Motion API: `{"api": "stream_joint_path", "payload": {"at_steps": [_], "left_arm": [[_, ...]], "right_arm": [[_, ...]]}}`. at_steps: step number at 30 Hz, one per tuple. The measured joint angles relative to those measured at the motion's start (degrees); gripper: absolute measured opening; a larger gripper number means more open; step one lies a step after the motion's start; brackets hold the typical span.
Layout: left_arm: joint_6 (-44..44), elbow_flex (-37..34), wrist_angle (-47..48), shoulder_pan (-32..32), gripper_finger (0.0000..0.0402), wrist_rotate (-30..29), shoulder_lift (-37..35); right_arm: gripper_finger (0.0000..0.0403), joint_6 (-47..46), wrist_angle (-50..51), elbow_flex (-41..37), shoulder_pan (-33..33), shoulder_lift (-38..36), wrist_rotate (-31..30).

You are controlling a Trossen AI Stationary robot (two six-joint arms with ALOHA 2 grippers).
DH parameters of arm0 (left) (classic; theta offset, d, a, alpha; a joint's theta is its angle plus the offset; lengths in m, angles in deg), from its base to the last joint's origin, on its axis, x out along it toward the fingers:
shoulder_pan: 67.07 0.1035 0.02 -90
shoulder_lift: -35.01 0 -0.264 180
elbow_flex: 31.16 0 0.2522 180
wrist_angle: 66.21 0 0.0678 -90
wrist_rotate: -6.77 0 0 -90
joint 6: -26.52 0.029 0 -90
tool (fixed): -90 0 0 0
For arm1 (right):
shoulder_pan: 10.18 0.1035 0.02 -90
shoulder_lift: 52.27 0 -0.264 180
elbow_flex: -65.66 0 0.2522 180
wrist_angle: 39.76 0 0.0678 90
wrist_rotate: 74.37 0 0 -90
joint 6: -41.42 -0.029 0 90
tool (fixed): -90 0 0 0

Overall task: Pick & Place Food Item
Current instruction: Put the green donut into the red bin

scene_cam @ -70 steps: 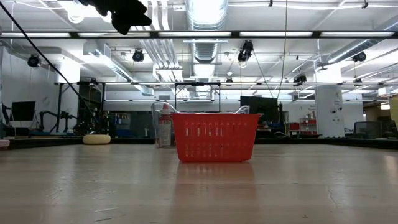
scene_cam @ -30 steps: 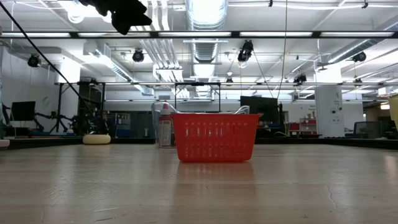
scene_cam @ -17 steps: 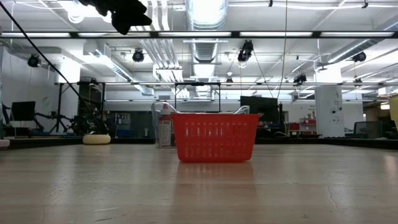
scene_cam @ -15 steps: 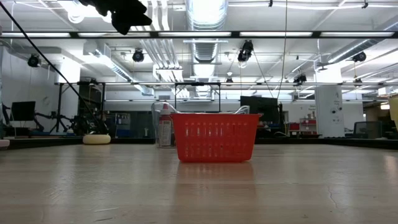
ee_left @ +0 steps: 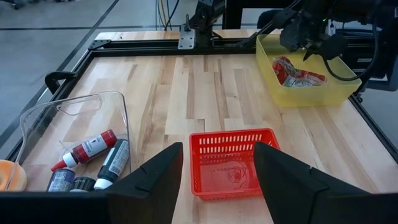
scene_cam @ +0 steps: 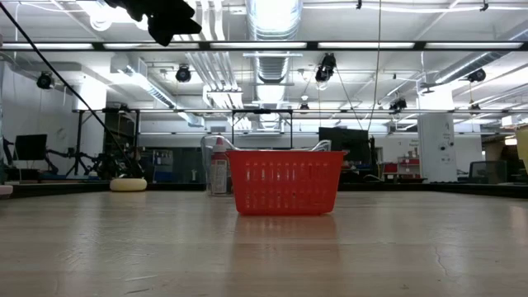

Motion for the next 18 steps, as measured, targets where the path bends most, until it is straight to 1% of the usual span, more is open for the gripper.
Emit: {"api": "stream_joint_path", "payload": {"at_steps": [14, 16, 18], "left_arm": [[0.0, 0.0, 0.0, 0.0, 0.0202, -0.11, 0.0], [0.0, 0.0, 0.01, 0.0, 0.0202, -0.15, 0.0], [0.0, 0.0, 0.0, 0.0, 0.0202, -0.15, 0.0]], "right_arm": [[0.0219, 3.11, 2.32, 7.53, 0.0, -0.74, -0.16], [0.0219, 3.21, 4.89, 9.13, 0.0, -0.83, -1.3], [0.0219, 3.82, 8.19, 11.17, 0.0, -0.83, -4.13]]}}
